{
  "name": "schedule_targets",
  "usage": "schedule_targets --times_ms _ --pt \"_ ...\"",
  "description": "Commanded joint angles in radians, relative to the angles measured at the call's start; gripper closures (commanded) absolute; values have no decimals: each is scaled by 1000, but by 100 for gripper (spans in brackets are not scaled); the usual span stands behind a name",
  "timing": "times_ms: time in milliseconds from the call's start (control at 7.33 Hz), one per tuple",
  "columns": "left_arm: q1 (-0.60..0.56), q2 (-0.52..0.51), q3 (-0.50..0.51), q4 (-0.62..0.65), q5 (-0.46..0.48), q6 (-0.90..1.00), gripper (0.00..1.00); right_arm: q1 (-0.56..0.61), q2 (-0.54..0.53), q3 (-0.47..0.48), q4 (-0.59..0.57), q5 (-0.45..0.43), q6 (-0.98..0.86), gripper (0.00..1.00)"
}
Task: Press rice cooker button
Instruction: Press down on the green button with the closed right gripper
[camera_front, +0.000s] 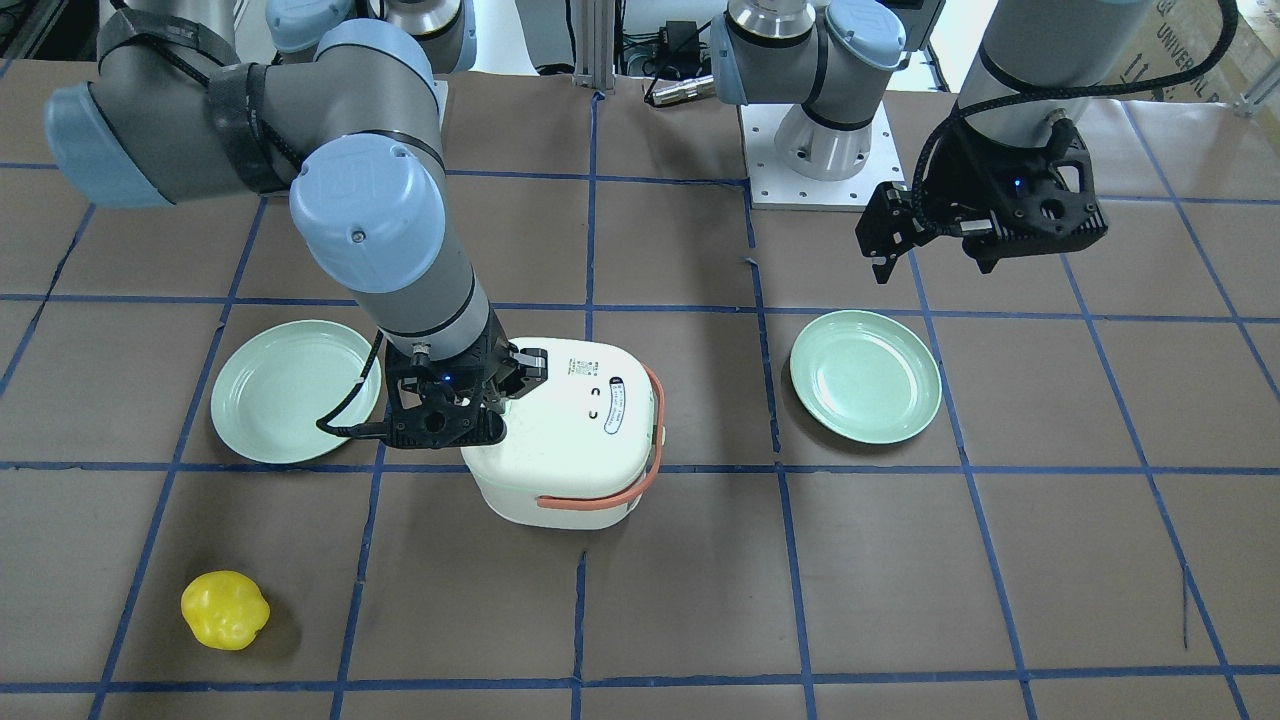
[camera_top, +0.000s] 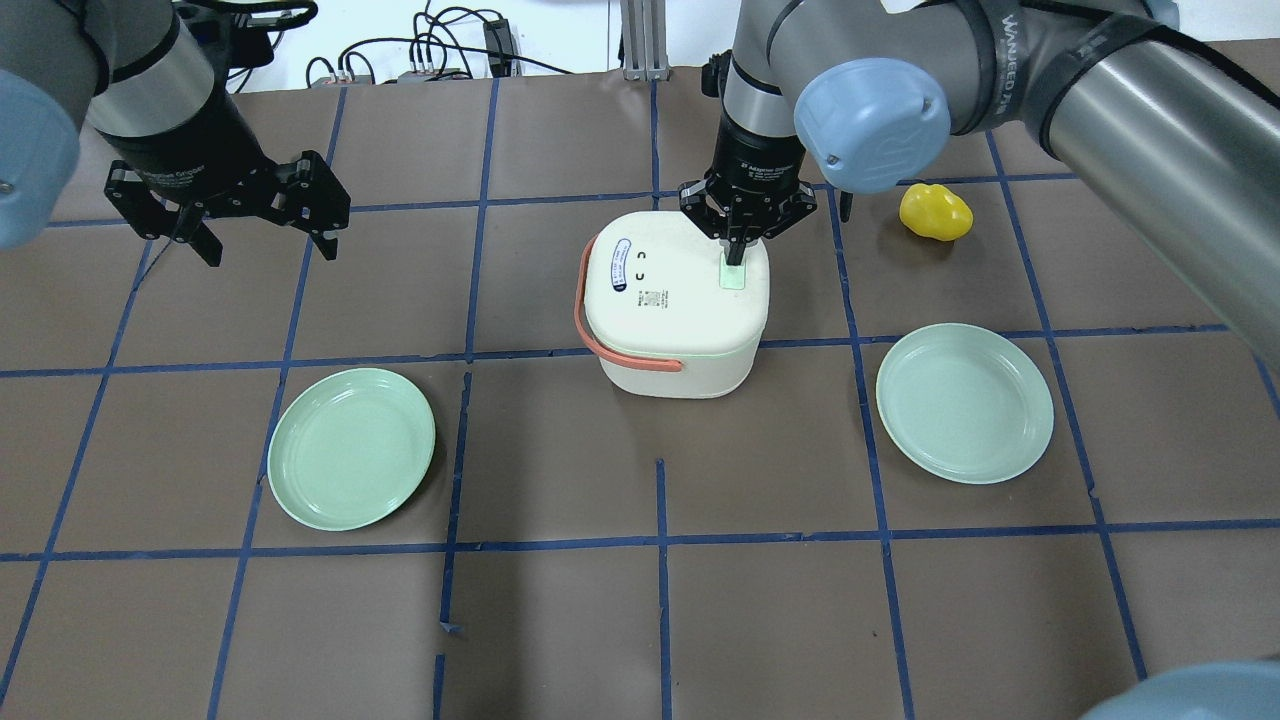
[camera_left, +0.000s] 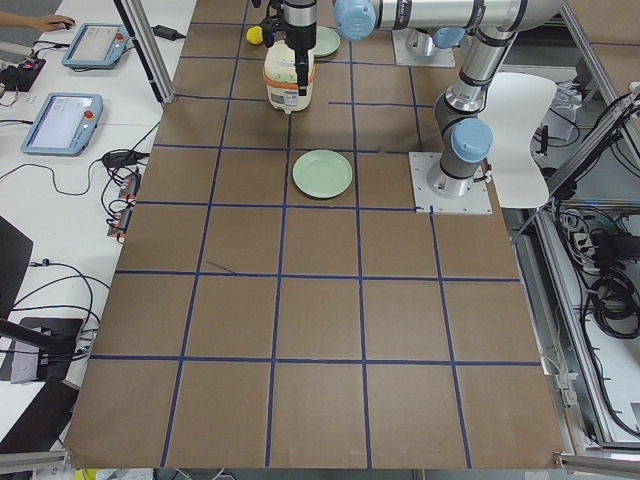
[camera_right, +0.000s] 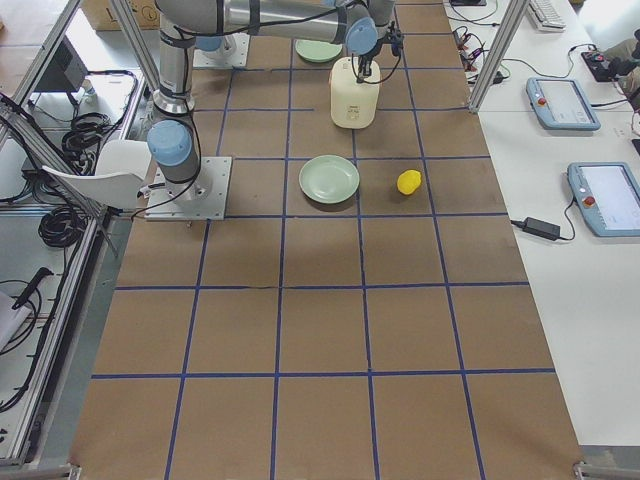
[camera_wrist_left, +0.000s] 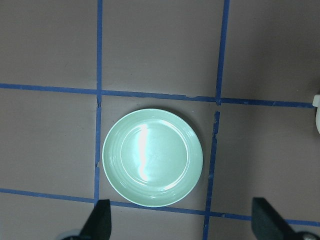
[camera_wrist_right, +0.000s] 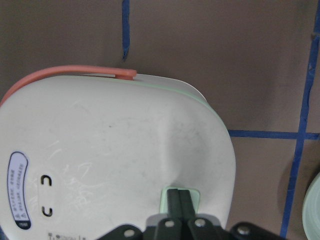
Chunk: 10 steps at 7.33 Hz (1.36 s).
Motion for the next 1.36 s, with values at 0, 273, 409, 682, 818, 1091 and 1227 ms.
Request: schedule_targets --times_ms 0,273,409,682,818,1091,1227 --pt "0 0 0 0 1 0 0 0 2 2 -1 0 0 91" --pt "0 0 0 -1 1 0 0 -2 1 6 -2 0 0 91" --pt "0 0 0 0 0 0 0 -2 1 8 -2 0 0 91" --pt "0 0 0 0 1 0 0 -2 2 9 -2 0 0 91" --pt "0 0 0 -1 1 0 0 -2 2 8 -2 0 0 91" --pt "0 0 0 0 0 0 0 1 -19 -32 16 -8 38 81" --pt "0 0 0 0 0 0 0 3 -50 -84 59 -9 60 62"
